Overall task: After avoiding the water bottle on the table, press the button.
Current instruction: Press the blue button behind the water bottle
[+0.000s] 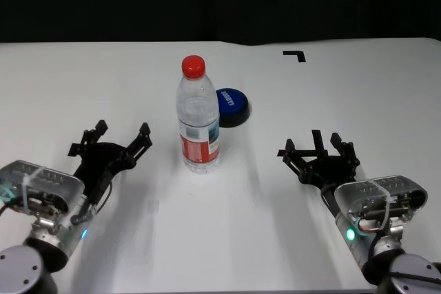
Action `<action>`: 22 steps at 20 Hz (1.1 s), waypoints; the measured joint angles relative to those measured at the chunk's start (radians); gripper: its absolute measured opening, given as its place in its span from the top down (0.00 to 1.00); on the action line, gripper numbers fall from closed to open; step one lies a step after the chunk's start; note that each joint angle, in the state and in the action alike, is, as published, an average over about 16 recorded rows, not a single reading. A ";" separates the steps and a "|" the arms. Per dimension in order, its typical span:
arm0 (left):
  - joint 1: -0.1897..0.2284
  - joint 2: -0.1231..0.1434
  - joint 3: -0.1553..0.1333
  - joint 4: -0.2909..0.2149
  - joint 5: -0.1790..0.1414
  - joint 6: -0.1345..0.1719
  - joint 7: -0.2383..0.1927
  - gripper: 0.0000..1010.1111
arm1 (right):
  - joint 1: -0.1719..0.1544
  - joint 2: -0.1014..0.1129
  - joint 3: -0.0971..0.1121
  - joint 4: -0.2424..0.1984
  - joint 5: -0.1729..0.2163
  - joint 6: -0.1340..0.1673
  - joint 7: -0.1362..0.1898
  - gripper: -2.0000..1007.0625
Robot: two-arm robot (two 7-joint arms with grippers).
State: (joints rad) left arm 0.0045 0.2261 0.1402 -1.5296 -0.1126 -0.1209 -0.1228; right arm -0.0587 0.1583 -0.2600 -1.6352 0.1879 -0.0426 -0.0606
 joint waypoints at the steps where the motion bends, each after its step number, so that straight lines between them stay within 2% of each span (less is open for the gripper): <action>1: 0.001 0.001 -0.001 -0.001 0.004 -0.004 -0.007 0.01 | 0.000 0.000 0.000 0.000 0.000 0.000 0.000 0.00; 10: 0.022 0.011 -0.016 -0.032 0.042 -0.028 -0.049 0.01 | 0.000 0.000 0.000 0.000 0.000 0.000 0.000 0.00; 22: 0.093 0.021 -0.047 -0.109 0.082 -0.034 -0.060 0.01 | 0.000 0.000 0.000 0.000 0.000 0.000 0.000 0.00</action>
State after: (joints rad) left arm 0.0971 0.2468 0.0932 -1.6385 -0.0308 -0.1551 -0.1823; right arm -0.0587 0.1582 -0.2600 -1.6352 0.1879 -0.0426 -0.0605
